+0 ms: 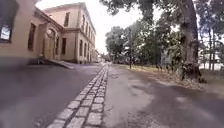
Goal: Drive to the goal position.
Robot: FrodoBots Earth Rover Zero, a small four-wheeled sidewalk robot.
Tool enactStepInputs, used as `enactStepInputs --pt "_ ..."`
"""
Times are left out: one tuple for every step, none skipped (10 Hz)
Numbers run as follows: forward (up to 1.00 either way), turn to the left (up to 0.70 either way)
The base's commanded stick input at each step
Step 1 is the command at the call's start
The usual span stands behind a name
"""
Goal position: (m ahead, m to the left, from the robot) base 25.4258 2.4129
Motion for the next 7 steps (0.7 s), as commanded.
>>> enactStepInputs --pt "0.70 -0.02" --pt "0.70 0.00" --pt "0.70 -0.19" --pt "0.70 -0.28" --pt "0.70 -0.28" --pt "0.70 -0.28" --pt "0.70 -0.28"
